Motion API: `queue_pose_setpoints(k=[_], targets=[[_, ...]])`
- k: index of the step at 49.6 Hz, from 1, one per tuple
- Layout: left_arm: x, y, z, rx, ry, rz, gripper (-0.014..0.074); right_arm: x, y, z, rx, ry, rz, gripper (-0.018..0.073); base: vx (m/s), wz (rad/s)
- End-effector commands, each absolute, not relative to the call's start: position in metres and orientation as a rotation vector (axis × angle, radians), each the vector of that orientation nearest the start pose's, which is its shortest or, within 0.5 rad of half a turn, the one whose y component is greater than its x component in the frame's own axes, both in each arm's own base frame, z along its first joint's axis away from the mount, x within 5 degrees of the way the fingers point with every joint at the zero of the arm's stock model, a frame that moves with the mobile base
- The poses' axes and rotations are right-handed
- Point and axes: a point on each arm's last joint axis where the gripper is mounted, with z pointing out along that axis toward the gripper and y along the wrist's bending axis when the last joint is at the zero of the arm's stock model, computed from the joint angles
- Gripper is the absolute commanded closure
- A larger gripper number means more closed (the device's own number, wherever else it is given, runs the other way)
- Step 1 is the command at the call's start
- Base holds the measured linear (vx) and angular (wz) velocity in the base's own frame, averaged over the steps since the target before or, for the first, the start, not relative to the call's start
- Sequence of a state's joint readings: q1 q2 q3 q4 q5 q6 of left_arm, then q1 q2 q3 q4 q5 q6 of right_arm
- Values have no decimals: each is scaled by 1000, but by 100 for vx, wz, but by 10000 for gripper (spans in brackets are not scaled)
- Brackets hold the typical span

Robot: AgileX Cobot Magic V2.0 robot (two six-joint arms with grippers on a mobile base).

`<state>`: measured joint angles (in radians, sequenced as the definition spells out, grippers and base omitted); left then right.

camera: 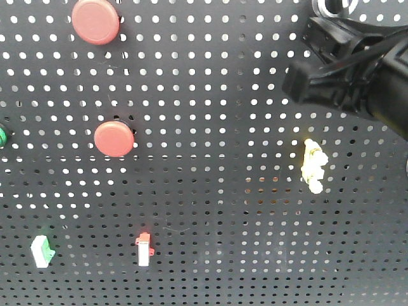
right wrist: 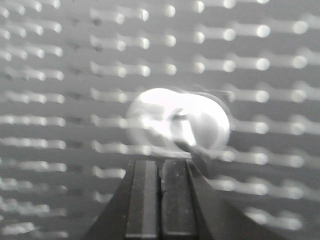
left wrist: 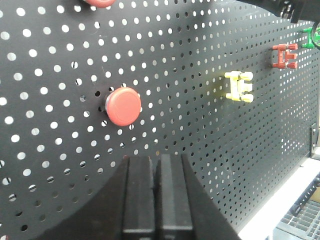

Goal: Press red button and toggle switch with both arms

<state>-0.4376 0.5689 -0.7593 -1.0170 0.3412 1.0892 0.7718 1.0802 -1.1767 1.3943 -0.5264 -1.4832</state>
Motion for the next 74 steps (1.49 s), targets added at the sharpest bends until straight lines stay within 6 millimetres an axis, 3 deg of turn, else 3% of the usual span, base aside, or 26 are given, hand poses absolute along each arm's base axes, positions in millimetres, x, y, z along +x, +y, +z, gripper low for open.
queue_pose_setpoints(k=[1,16,21,29,40,48,59,74], targets=[[85,-66,415,567,1341,-498,594,183,101,496,-47,1284,109,562,0,0],[83,-66,413,572,1344,-500,594,166,83,500,-35,1336,116,562,0,0],[83,-65,399,574,1374,-499,594,154,71,496,-49,1379,88,562,0,0],[78,-61,360,566,1436,-488,594,132,50,459,-169,1442,-16,562,0,0],[56,-50,296,515,1511,-549,594,88,8,381,-191,1466,-34,562,0,0],[50,-45,272,485,1506,-528,594,63,-16,344,-157,1424,-10,562,0,0],[50,-47,265,511,1534,-543,594,45,-33,323,-105,1359,29,562,0,0],[49,-48,263,531,1542,-557,594,40,-38,321,-86,1333,46,562,0,0]])
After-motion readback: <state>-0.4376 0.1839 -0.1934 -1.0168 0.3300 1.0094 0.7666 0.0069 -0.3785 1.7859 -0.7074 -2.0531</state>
